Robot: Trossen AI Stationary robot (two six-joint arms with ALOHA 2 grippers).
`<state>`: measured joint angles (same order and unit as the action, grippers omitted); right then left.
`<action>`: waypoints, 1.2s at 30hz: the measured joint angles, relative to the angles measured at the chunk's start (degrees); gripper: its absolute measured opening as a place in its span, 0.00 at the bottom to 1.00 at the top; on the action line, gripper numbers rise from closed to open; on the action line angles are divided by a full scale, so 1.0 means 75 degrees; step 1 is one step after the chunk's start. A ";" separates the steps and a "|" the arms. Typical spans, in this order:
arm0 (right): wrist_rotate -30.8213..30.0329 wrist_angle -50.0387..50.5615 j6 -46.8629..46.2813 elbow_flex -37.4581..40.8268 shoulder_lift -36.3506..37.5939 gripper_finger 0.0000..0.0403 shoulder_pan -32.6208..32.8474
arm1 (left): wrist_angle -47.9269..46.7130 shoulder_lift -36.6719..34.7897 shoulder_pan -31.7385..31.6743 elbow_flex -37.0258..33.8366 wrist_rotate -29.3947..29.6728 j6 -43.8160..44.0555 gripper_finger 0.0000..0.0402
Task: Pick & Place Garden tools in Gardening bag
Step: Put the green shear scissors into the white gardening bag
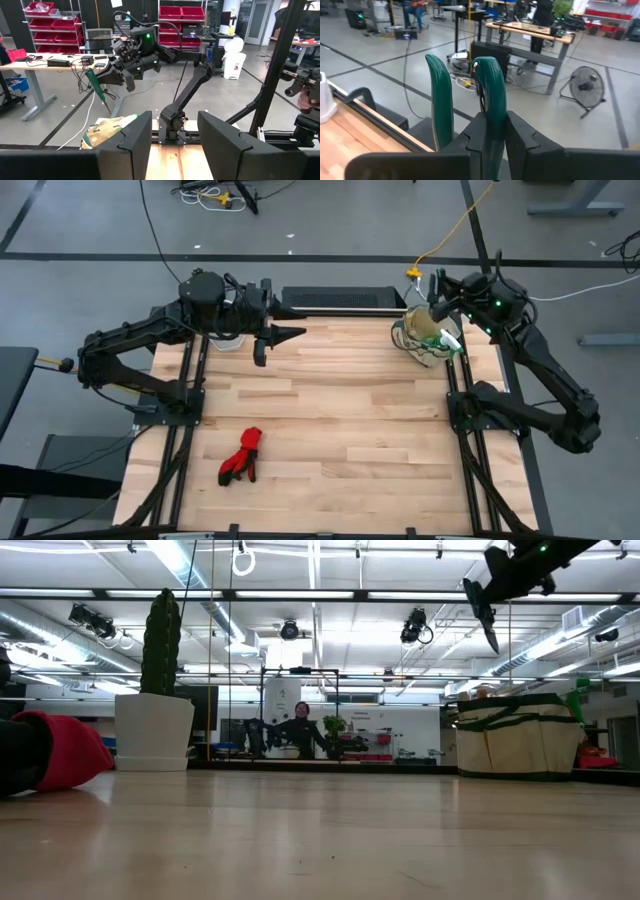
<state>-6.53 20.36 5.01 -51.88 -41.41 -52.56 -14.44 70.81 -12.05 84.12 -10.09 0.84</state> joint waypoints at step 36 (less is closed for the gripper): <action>-0.0884 -0.2072 -0.0407 0.1651 0.0056 0.11 0.0017 | 0.0003 0.0000 -0.0003 0.0000 0.0039 -0.0003 0.42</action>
<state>-13.16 4.81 1.96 -39.49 -40.99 -52.42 -14.41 70.81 -12.08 84.12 -9.79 0.82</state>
